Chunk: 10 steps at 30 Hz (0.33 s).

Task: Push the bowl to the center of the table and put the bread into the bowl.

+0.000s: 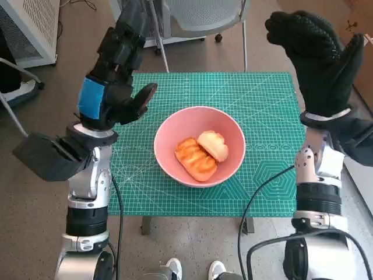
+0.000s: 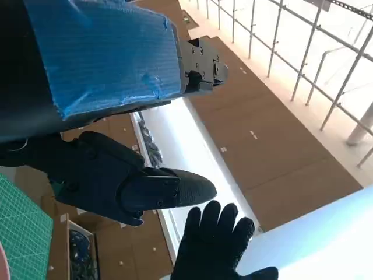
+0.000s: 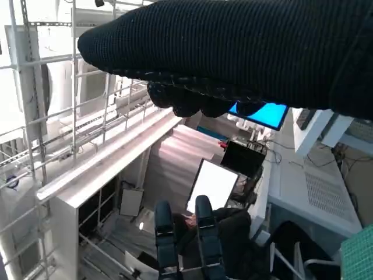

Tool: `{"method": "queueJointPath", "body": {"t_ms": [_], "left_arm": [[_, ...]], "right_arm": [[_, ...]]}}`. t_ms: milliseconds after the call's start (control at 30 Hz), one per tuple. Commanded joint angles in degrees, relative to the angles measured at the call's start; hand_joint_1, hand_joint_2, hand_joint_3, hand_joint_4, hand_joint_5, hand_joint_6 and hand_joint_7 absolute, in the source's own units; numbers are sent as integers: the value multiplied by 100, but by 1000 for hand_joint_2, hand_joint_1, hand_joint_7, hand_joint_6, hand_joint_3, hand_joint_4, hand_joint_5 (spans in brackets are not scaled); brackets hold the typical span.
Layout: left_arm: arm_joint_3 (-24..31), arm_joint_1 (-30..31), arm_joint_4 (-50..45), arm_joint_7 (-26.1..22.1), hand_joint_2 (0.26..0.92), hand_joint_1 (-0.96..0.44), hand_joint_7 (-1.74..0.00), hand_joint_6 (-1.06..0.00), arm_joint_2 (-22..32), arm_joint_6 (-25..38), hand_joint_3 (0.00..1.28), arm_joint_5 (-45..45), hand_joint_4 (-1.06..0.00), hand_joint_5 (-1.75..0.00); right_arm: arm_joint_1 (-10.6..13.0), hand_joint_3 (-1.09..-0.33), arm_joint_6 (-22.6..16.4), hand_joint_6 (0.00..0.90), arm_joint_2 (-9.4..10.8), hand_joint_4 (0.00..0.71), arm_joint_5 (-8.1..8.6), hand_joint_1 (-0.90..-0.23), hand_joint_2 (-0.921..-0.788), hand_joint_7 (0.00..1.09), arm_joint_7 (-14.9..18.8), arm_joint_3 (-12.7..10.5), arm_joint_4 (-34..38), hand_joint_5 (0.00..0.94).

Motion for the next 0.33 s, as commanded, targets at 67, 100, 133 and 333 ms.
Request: {"method": "queueJointPath", "body": {"t_ms": [67,100,133,333], "left_arm": [[-1,-157,79,-92,921,-640,-20,-131,35,-110,397,-71,-11,-5],[-4,-160,82,-101,921,-636,-19,-129,34,-114,397,-72,-11,-5],[-6,-162,85,-108,921,-634,-19,-127,32,-117,397,-72,-11,-5],[-27,-169,105,-126,921,-622,-16,-116,19,-140,400,-49,-6,-2]], "right_arm": [[179,-739,38,434,2,338,-50,-652,-921,2,-72,25,-72,9],[191,-738,44,436,5,339,-57,-652,-921,3,-86,30,-94,9],[199,-738,49,437,7,339,-62,-652,-921,3,-97,35,-110,9],[272,-738,89,440,6,340,-68,-651,-921,5,-153,56,-225,8]]}}
